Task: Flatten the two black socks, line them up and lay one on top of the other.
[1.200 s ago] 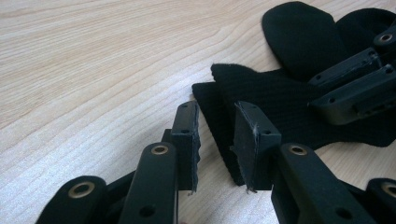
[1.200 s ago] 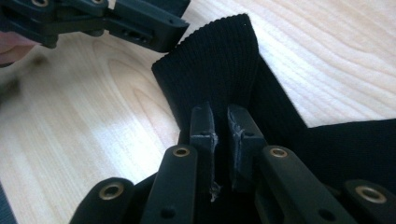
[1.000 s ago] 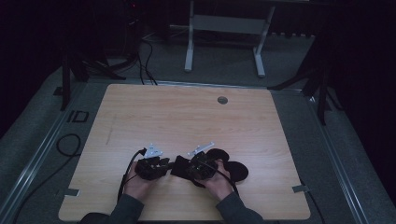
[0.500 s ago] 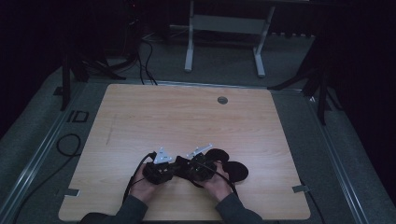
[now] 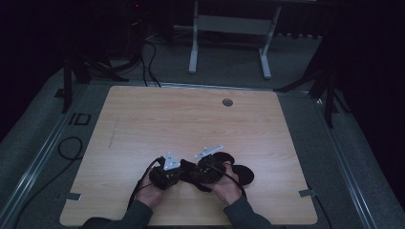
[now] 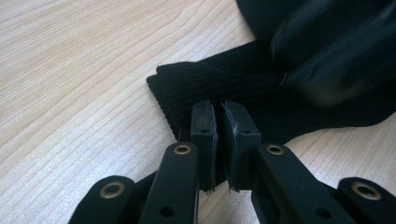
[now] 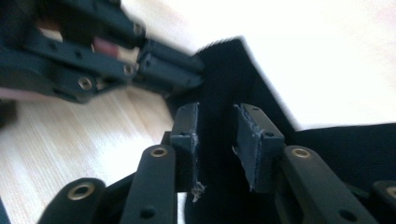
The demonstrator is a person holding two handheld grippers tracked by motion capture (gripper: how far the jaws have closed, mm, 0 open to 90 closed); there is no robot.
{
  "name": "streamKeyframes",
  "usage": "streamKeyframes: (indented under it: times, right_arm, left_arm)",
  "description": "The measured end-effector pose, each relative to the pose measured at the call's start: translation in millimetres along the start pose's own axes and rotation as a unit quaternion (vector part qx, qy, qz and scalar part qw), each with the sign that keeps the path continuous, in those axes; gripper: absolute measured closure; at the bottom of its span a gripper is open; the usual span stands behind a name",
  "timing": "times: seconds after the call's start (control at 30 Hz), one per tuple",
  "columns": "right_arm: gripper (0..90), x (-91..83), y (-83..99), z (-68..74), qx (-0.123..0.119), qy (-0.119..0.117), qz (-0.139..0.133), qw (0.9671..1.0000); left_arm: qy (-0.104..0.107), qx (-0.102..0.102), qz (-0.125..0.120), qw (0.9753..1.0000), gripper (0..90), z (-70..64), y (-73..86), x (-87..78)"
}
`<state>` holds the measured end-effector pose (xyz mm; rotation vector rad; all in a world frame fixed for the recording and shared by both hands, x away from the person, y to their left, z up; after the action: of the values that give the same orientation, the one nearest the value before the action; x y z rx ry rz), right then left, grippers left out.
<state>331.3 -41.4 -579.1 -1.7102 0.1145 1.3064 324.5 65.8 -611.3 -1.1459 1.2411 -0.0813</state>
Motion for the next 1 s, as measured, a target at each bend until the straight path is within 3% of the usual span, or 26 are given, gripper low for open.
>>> streamKeyframes:
  times: [0.1,0.27,0.4,0.5,0.73,1.0]
  right_arm:
    - [65.9,-14.7,-4.5,-19.9,0.011,0.025,-0.021,0.9994]
    - [63.9,-26.5,4.1,-64.0,0.045,0.077,-0.026,0.9957]
    - [62.5,-23.7,17.7,-99.8,0.072,0.12,-0.013,0.9901]
    - [62.6,-19.1,25.9,-118.8,0.093,0.132,-0.006,0.9869]
    - [64.2,-5.5,29.5,-136.1,0.127,0.122,-0.005,0.9843]
    - [63.9,11.7,26.9,-134.6,0.116,0.123,0.007,0.9856]
  left_arm:
    - [0.0,0.0,0.0,1.0,83.8,0.0,0.1,-0.1]
    - [0.003,0.0,0.001,1.0,83.7,0.1,0.4,-0.2]
    - [0.004,-0.001,0.001,1.0,83.6,0.1,0.5,-0.2]
    - [0.004,0.0,0.002,1.0,83.5,-0.2,0.6,-0.2]
    - [0.002,0.0,0.002,1.0,83.6,-0.6,0.7,0.0]
    - [0.005,0.0,0.002,1.0,83.2,-1.1,0.8,-0.1]
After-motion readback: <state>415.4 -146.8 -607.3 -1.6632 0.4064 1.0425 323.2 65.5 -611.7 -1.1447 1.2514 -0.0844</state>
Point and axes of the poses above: each handheld gripper's, and its own axes: x roughly forward along the jaws, y roughly out of its underside, z roughly to its left, the point moved 8 cm from there along x, roughly forward along the jaws, and after that the axes turned 9 degrees about y, right-handed, at the moved point
